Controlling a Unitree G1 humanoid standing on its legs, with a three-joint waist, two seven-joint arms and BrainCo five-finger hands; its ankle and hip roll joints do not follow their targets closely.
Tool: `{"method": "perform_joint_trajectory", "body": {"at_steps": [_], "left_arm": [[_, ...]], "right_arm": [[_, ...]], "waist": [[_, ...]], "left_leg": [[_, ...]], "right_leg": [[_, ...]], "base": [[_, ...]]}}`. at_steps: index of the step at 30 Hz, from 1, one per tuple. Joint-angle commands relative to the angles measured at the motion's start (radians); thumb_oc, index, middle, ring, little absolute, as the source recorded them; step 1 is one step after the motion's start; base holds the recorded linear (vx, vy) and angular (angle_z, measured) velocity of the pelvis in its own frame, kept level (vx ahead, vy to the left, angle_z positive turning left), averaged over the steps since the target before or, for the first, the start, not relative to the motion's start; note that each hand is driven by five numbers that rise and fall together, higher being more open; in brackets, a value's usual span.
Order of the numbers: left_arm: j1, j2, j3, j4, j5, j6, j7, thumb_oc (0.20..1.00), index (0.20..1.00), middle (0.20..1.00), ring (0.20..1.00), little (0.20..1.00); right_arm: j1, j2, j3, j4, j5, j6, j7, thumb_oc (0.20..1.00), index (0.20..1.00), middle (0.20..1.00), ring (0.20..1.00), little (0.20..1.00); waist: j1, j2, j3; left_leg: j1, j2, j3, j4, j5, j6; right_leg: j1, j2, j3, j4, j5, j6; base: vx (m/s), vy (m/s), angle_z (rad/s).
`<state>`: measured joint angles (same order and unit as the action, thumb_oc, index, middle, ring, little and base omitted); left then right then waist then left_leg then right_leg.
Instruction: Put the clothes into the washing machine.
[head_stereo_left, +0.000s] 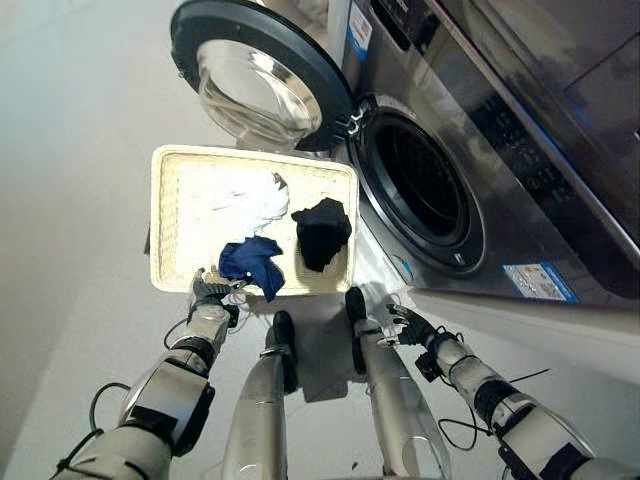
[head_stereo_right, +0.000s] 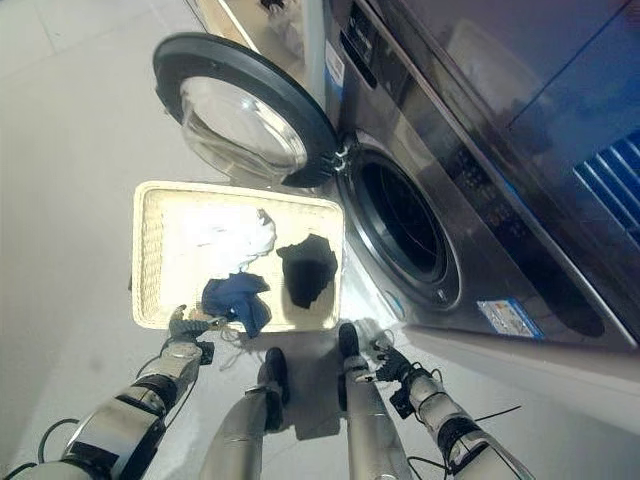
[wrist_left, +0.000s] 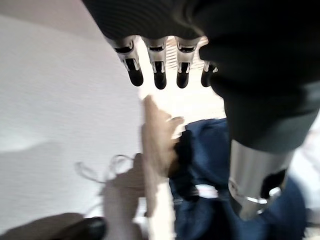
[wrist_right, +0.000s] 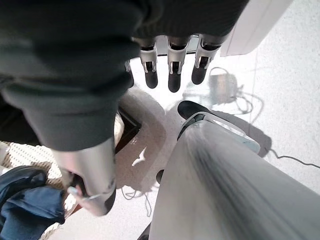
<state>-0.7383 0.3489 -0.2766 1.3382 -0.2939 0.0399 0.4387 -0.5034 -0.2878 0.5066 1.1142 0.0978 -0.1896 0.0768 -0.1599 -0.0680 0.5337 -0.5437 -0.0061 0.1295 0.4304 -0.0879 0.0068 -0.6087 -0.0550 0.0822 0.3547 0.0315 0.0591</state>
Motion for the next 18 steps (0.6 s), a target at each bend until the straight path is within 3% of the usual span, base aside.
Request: {"method": "perform_joint_trajectory", "body": {"at_steps": [1, 11, 18], "left_arm": [[-0.022, 0.063, -0.009, 0.028, 0.049, 0.039, 0.029, 1.0, 1.0, 1.0, 1.0, 1.0], [-0.148, 0.109, -0.11, 0.053, 0.14, 0.063, -0.035, 1.0, 1.0, 1.0, 1.0, 1.0], [-0.219, 0.11, -0.171, 0.044, 0.165, -0.009, 0.004, 1.0, 1.0, 1.0, 1.0, 1.0]], "right_arm": [[0.005, -0.006, 0.05, -0.058, 0.044, -0.004, 0.0, 1.0, 1.0, 1.0, 1.0, 1.0], [-0.023, -0.027, 0.096, -0.106, 0.093, -0.021, -0.021, 1.0, 1.0, 1.0, 1.0, 1.0], [-0.035, -0.045, 0.112, -0.144, 0.141, -0.028, -0.029, 1.0, 1.0, 1.0, 1.0, 1.0]], "waist": [[-0.006, -0.039, -0.014], [-0.037, -0.043, -0.014], [-0.05, -0.049, -0.014]], "left_leg": [[-0.032, -0.058, 0.01, 0.068, -0.063, 0.005], [-0.139, -0.059, 0.014, 0.094, -0.065, -0.016], [-0.19, -0.059, 0.001, 0.116, -0.081, -0.019]], "right_leg": [[-0.015, 0.021, -0.032, -0.071, 0.051, 0.015], [-0.112, 0.02, -0.031, -0.079, 0.064, 0.013], [-0.168, 0.031, -0.026, -0.068, 0.063, 0.011]], "base": [[-0.07, 0.063, -0.13], [-0.02, 0.015, -0.07], [0.0, -0.007, 0.0]]}}
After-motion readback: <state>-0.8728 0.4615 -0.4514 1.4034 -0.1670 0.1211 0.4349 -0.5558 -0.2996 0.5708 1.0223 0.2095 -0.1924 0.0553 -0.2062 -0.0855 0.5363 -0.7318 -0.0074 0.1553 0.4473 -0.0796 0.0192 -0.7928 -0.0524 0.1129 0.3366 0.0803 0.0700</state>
